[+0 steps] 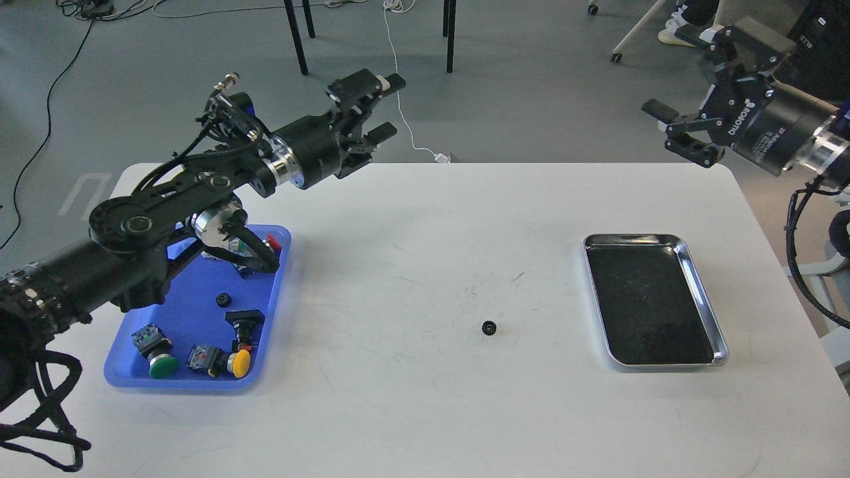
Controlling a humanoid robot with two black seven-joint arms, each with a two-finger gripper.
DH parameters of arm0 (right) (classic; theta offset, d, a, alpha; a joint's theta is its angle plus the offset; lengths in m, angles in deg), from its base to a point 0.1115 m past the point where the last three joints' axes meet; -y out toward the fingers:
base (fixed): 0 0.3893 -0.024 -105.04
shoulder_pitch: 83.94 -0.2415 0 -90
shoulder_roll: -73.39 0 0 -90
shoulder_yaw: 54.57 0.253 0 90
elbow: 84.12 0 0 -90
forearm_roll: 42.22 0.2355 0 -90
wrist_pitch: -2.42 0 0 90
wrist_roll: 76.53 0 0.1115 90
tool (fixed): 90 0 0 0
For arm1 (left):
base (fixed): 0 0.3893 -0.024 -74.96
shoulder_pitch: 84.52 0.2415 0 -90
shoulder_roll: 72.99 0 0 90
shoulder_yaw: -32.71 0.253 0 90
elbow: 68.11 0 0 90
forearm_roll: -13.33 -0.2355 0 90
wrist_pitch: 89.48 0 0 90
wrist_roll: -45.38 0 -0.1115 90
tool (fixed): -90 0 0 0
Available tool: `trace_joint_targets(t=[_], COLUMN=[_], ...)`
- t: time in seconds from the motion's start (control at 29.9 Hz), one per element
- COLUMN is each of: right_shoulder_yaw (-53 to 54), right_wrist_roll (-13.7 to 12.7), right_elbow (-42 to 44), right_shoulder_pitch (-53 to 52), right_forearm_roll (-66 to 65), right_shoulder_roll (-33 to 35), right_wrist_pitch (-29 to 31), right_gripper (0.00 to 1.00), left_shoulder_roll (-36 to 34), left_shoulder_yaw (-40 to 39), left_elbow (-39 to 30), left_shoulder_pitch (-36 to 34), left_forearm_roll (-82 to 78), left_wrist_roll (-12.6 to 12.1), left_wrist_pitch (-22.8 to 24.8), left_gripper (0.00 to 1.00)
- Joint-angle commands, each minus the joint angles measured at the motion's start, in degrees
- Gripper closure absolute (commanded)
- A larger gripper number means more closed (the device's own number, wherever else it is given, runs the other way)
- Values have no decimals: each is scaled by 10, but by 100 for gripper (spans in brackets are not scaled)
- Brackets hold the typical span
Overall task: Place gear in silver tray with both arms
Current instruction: 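Raise the left arm away and bring the right gripper toward the gear, then lower the right gripper onto the black gear and grasp it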
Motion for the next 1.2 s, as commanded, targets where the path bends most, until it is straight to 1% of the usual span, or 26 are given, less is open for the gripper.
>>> trace_joint_targets(t=[0.0, 0.03, 0.13, 0.27, 0.43, 0.54, 0.7, 0.77, 0.84, 0.97, 1.1, 1.17], right_shoulder_yaw=[-121, -152, -246, -363, -481, -538, -603, -623, -633, -640, -642, -648], right_wrist_roll=[19, 23, 23, 22, 22, 22, 22, 22, 22, 22, 19, 17], right_elbow=[-4, -3, -1, 0, 3, 5, 12, 12, 13, 14, 15, 21], right_shoulder_pitch=[-126, -153, -226, -296, -341, -350, -346, -339, -320, -302, -292, -292], right_forearm_roll=[-81, -95, -122, -175, -294, -338, -373, -377, -378, -380, -381, -380], right_shoulder_roll=[-43, -61, -126, -240, -382, -436, -483, -492, -496, -502, -508, -508], right_wrist_pitch=[-32, -42, -71, -75, -81, -89, -113, -126, -138, -146, -146, -146], right_gripper=[5, 5, 4, 2, 2, 3, 6, 12, 21, 32, 36, 36], left_shoulder_roll=[-27, -31, -41, -49, -53, -56, -70, -71, -73, -73, -72, -72], left_shoulder_yaw=[-59, -73, -107, -132, -159, -170, -171, -171, -171, -171, -171, -171], left_elbow=[0, 2, 3, 3, 3, 3, 1, 1, 1, 0, -2, -2], left_shoulder_pitch=[19, 25, 46, 74, 108, 118, 125, 127, 127, 129, 131, 131], left_forearm_roll=[99, 111, 129, 131, 132, 142, 162, 163, 163, 163, 163, 163], left_wrist_roll=[1, 0, -2, -1, 0, 1, 4, 4, 4, 4, 4, 4], left_wrist_pitch=[-2, -2, -4, -4, -3, -2, 1, 1, 1, 1, 1, 1], left_gripper=[3, 3, 2, 2, 2, 2, 2, 2, 2, 2, 2, 2])
